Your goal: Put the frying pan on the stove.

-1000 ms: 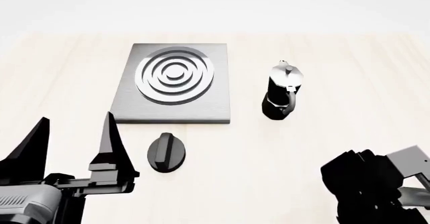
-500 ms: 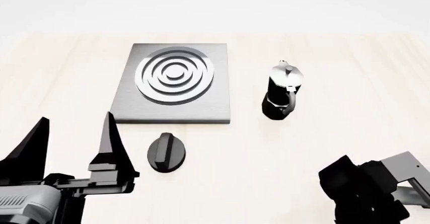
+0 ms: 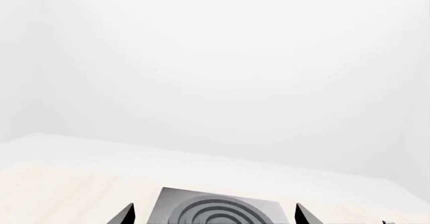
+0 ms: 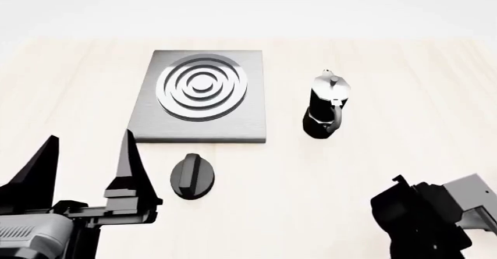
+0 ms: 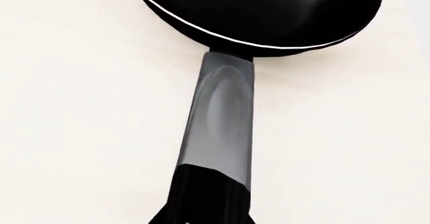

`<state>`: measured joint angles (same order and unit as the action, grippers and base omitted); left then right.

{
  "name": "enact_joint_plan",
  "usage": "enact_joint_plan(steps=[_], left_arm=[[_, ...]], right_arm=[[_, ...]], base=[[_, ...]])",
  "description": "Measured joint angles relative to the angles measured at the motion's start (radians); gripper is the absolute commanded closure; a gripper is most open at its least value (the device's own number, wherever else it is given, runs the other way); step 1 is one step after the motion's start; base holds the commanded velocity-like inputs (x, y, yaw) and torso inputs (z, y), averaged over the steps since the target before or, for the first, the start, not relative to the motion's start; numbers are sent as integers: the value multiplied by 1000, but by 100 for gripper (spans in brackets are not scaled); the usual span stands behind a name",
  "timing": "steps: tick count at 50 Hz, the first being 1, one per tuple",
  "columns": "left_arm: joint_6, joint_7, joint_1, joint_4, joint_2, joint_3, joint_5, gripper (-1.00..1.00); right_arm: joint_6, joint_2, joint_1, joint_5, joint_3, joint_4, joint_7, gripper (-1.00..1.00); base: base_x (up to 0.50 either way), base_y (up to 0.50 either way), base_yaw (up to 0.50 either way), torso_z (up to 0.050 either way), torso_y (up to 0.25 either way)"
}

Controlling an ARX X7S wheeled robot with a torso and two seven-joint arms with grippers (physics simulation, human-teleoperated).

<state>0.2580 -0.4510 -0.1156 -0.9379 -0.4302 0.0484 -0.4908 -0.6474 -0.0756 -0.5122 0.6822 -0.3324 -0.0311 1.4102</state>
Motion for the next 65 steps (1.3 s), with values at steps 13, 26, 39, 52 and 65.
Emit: enact_joint_plan(steps=[13, 26, 39, 52, 65], left_arm=[[-12, -1, -5, 11, -4, 4, 1, -100], [-17, -6, -9, 10, -10, 6, -1, -100], [-20, -13, -8, 9, -17, 3, -8, -100], [-21, -20, -5, 9, -22, 5, -12, -100], [-31, -23, -11, 11, -28, 3, -15, -100]], right_arm=[[-27, -16, -13, 39, 21, 79, 22, 100], [-108, -42, -59, 74, 37, 170, 48, 100], [-235, -107, -137, 129, 81, 201, 20, 100], [-408, -186, -232, 217, 124, 225, -9, 100], [-530, -240, -298, 276, 176, 228, -46, 100]], base=[[0, 0, 0, 0, 0], [0, 0, 0, 0, 1], [0, 0, 0, 0, 2], [0, 0, 0, 1, 2], [0, 0, 0, 0, 2]])
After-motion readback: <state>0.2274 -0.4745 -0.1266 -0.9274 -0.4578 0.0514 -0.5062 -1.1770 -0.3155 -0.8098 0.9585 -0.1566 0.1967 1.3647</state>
